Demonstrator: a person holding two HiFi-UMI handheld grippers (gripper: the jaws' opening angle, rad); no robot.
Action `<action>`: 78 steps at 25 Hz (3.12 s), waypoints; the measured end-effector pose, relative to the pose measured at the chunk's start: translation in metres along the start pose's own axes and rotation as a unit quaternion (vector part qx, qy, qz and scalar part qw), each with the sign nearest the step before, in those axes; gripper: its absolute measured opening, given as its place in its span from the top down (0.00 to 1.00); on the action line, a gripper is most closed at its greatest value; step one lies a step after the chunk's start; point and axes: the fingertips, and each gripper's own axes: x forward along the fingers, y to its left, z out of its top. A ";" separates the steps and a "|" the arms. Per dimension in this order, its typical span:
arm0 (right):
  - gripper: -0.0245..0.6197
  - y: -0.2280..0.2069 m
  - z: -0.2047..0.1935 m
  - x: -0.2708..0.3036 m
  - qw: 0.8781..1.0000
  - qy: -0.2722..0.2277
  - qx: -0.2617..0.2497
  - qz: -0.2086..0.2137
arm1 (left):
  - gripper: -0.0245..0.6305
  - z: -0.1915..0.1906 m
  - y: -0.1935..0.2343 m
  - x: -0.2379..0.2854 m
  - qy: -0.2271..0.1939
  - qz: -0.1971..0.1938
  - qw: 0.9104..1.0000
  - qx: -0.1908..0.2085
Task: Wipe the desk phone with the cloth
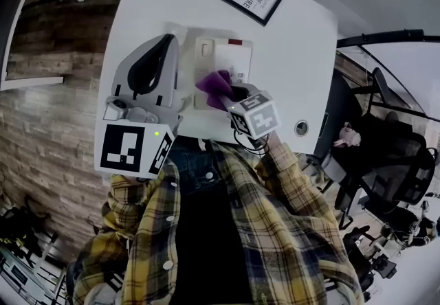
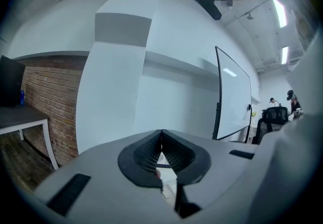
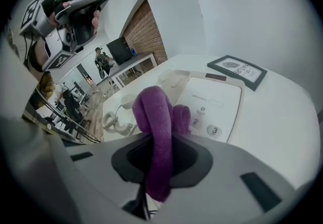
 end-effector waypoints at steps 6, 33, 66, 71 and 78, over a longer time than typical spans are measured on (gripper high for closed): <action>0.86 0.014 -0.023 -0.002 1.000 0.013 0.017 0.009 | 0.94 -0.002 -0.006 0.002 0.004 -0.016 1.000 0.000; 0.86 -0.043 0.048 -0.066 0.997 -0.075 0.021 -0.027 | 0.94 0.011 -0.013 -0.003 -0.017 -0.007 1.000 0.006; 0.86 -0.077 0.046 -0.025 0.993 0.012 -0.083 -0.081 | 0.94 0.014 -0.001 0.003 -0.019 0.023 1.000 -0.003; 0.86 -0.066 0.030 -0.025 0.996 0.015 -0.061 -0.063 | 0.94 0.013 -0.007 0.006 -0.017 0.009 1.000 -0.001; 0.86 -0.054 0.009 -0.027 0.998 0.012 -0.033 -0.053 | 0.94 0.013 -0.016 0.013 -0.010 -0.020 1.000 -0.001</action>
